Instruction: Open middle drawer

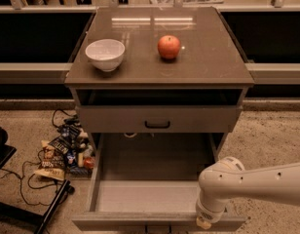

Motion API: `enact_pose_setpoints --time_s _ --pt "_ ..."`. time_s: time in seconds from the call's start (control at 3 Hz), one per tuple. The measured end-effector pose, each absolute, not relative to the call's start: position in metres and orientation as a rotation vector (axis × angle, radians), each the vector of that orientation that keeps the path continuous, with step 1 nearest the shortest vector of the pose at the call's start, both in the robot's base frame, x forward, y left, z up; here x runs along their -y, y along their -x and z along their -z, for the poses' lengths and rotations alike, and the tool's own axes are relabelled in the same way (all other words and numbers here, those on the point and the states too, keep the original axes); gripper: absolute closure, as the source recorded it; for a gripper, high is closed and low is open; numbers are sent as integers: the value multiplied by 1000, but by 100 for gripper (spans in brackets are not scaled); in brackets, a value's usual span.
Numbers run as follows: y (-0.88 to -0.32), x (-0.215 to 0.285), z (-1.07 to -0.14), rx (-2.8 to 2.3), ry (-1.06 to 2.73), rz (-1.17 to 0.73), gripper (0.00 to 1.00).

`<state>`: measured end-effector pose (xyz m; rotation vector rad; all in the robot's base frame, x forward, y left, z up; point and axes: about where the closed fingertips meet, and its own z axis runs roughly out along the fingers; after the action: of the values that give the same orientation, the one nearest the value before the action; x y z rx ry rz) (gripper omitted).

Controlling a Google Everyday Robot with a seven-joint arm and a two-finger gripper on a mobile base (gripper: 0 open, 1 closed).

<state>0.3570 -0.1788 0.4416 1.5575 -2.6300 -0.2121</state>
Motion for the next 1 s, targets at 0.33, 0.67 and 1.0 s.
enact_pose_setpoints --time_s 0.33,0.67,1.0 --pt "-344 179 -453 2640 -1531 184 100" --pt "-344 179 -453 2640 -1531 184 100" --pt "-336 179 -461 2645 -1512 165 100"
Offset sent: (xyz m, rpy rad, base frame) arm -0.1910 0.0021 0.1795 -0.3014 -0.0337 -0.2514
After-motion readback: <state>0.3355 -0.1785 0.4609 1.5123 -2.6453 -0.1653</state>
